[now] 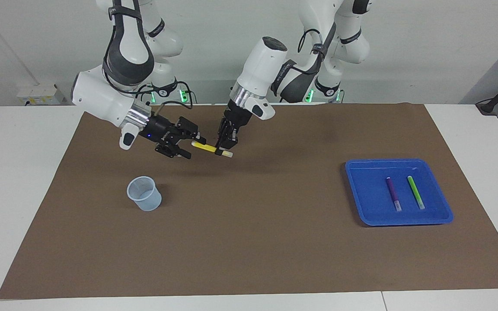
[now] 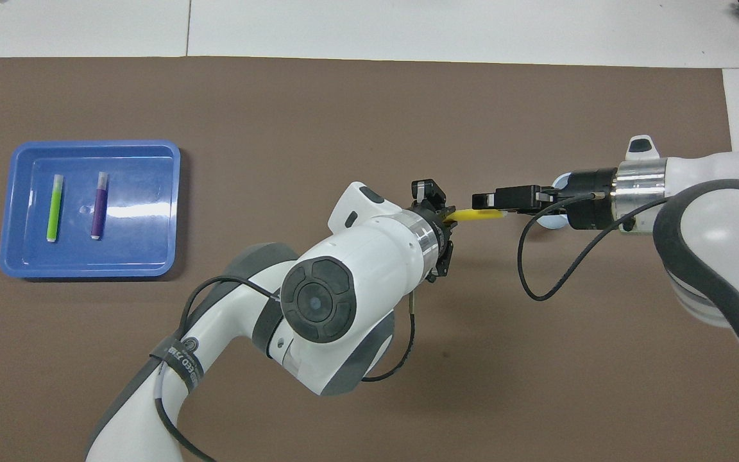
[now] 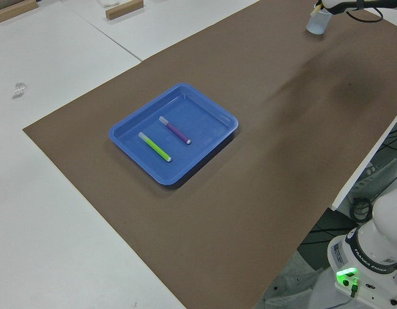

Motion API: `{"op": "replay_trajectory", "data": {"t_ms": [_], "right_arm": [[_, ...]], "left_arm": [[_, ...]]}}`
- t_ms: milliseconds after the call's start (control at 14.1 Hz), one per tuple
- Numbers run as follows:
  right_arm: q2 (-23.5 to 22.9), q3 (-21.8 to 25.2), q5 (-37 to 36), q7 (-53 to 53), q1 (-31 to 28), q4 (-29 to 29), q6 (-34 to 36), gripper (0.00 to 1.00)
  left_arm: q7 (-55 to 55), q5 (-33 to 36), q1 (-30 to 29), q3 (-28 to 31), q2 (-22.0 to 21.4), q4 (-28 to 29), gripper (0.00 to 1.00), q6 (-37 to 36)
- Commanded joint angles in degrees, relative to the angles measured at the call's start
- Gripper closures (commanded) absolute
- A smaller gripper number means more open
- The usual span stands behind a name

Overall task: Transfer and insert pens with both arms
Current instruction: 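Grasp the yellow pen with the right gripper while the left gripper releases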

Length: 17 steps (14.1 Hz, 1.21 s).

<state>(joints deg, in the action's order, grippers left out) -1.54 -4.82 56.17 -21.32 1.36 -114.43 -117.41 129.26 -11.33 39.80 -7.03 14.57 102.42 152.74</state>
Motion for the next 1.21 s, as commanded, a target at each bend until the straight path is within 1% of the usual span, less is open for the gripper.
{"op": "replay_trajectory", "data": {"t_ms": [0,213,355,496,567,709,922,1134], "right_arm": [[0.05,-0.28,0.87,2.16,-0.3,1.14,0.17,0.46],[0.13,-0.28,0.61,2.08,-0.3,1.06,0.25,0.49],[0.22,-0.28,0.52,2.16,-0.22,1.06,0.25,0.51],[0.22,-0.28,0.43,2.25,-0.22,0.97,0.6,0.6],[0.31,-0.28,0.34,2.34,-0.22,0.97,0.87,0.67],[0.31,-0.28,0.34,2.34,-0.22,0.97,1.04,0.77],[0.31,-0.28,0.25,2.34,-0.22,0.97,1.04,0.84],[0.31,-0.28,-0.62,2.34,0.13,0.97,1.13,0.97]], "left_arm": [[0.29,-1.33,0.98,0.79,0.11,1.2,1.0,3.08],[0.29,-1.33,0.98,0.79,0.2,1.02,1.0,3.35],[0.38,-1.41,0.89,0.79,1.07,0.67,1.0,4.31],[0.38,-1.59,0.89,0.79,1.43,0.58,1.0,4.58],[0.38,-1.5,0.89,0.79,1.43,0.5,1.0,4.67],[0.46,-1.5,0.98,0.79,1.52,0.41,1.0,4.67],[0.46,-1.5,0.98,0.79,1.52,0.32,1.0,4.67],[0.46,-1.5,0.89,0.79,1.69,-0.38,1.0,4.67]]}}
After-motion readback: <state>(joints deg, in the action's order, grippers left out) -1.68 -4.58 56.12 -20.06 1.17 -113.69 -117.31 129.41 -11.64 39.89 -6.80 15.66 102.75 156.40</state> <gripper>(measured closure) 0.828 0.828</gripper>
